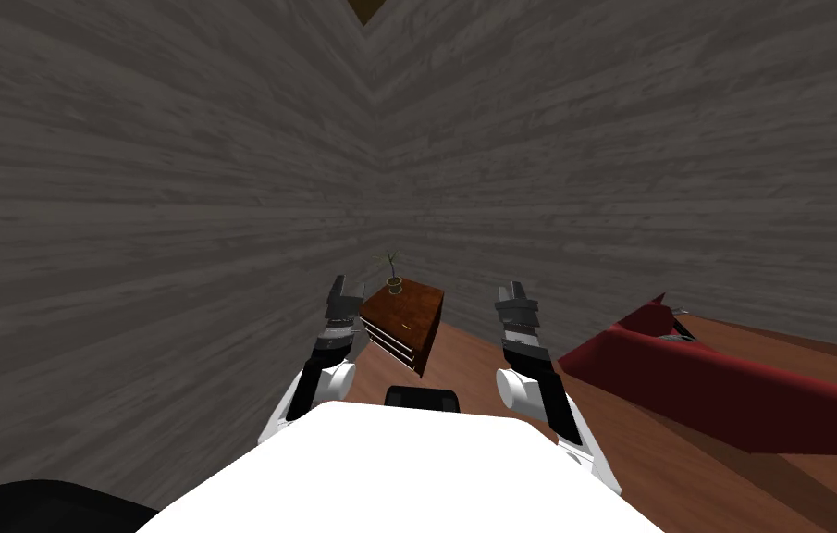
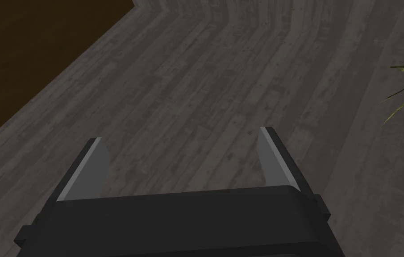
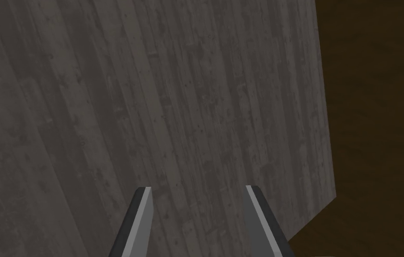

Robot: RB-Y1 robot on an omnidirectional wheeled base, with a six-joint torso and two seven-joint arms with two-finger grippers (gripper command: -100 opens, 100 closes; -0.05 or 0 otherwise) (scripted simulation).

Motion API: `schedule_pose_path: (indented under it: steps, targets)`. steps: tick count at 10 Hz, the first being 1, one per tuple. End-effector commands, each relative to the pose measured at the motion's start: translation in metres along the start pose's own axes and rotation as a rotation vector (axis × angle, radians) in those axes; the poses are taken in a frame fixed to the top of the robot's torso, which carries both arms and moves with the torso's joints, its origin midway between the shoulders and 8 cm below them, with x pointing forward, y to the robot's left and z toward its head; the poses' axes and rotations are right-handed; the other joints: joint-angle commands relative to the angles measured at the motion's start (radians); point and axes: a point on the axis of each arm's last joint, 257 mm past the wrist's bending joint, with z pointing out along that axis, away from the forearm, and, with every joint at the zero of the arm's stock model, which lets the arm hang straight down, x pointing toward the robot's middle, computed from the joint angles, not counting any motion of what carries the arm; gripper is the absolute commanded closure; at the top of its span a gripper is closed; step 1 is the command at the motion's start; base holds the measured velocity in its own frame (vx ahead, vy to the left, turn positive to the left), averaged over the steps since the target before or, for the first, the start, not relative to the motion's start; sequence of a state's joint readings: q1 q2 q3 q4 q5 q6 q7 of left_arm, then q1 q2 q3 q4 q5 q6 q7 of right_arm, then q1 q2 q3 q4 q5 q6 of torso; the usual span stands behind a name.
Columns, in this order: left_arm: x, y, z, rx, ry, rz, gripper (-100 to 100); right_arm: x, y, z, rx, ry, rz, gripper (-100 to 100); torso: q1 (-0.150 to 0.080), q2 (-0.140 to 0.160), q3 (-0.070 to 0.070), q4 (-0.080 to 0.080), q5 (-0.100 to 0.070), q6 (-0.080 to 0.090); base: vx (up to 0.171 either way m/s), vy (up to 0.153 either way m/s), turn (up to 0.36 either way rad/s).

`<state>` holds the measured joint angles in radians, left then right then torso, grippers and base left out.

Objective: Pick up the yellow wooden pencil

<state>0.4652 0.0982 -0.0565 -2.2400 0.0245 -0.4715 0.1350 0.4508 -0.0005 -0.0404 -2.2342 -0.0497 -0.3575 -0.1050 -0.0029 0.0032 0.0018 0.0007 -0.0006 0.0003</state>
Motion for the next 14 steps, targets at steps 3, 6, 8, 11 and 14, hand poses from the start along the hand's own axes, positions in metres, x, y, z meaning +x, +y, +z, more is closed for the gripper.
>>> schedule_pose_path:
  steps: [3,6,8,11,14]
  targets:
    - [-0.005,0.064,-0.016,-0.187,0.011,0.015,-100,0.000,0.000,0.000,0.000,0.000,0.000,0,-0.001,0.001,0.001,0.000,0.000,0.000,-0.069,-0.063,-0.127]
    - [-0.011,0.104,-0.032,-0.309,0.005,0.020,-100,0.000,0.000,0.000,0.000,0.000,0.000,0,-0.002,0.001,0.000,0.000,0.000,0.000,-0.047,-0.064,-0.114]
    - [-0.017,0.145,-0.054,-0.435,-0.004,0.025,-100,0.000,0.000,0.000,0.000,0.000,0.000,0,0.000,-0.001,0.000,0.000,0.000,0.000,-0.034,-0.061,-0.130]
    - [-0.021,0.170,-0.069,-0.519,-0.011,0.028,-100,0.000,0.000,0.000,0.000,0.000,0.000,0,0.000,-0.001,-0.001,0.000,0.000,0.000,-0.022,-0.049,-0.079]
    - [-0.028,0.214,-0.103,-0.668,-0.024,0.033,-100,0.000,0.000,0.000,0.000,0.000,0.000,0,0.001,-0.002,-0.001,0.000,0.000,-0.001,-0.008,-0.045,-0.104]
